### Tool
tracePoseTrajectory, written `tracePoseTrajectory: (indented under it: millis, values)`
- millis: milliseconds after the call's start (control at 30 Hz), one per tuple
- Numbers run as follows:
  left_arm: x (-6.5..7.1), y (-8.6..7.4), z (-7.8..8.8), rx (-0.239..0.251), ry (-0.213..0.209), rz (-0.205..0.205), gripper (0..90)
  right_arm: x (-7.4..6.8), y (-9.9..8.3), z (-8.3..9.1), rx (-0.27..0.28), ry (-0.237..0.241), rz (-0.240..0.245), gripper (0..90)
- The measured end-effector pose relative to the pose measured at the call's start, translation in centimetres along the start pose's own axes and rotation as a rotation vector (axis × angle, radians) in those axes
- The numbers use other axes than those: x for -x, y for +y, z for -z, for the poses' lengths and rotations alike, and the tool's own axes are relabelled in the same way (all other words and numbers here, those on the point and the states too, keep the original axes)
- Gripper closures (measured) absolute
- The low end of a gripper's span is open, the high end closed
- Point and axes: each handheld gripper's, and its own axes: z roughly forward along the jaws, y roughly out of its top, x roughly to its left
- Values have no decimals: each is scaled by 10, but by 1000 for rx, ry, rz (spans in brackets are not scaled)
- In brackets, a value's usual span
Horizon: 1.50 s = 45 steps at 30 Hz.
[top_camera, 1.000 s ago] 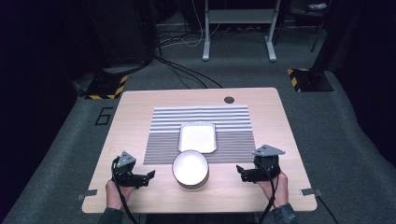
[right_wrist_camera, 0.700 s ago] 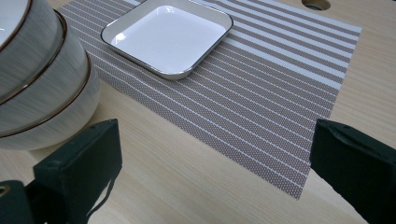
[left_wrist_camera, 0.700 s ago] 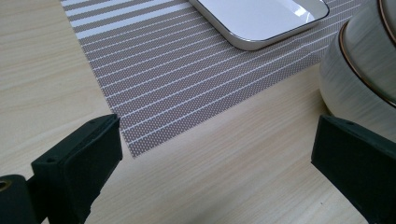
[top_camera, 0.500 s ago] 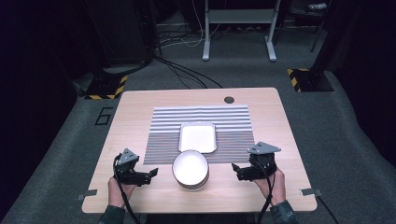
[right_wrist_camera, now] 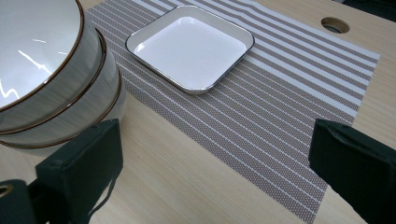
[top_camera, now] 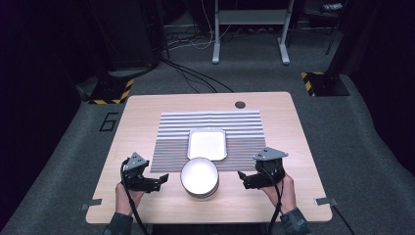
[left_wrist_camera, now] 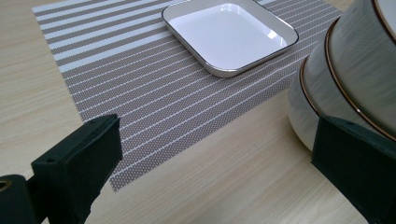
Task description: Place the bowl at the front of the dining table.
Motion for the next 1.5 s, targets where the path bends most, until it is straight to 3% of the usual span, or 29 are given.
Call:
tracePoseTrajectory:
  millis: [833,1033,1500]
  values:
    - [14,29,2,42,-59,-49,18,-18,32,-6,35,63,59,27]
    - [17,34,3,59,-86,-39,17,-21,38,-10,41,86,60,28]
    - [26,43,-4,68,-113,-64,19,-35,46,-22,35,127,64,26]
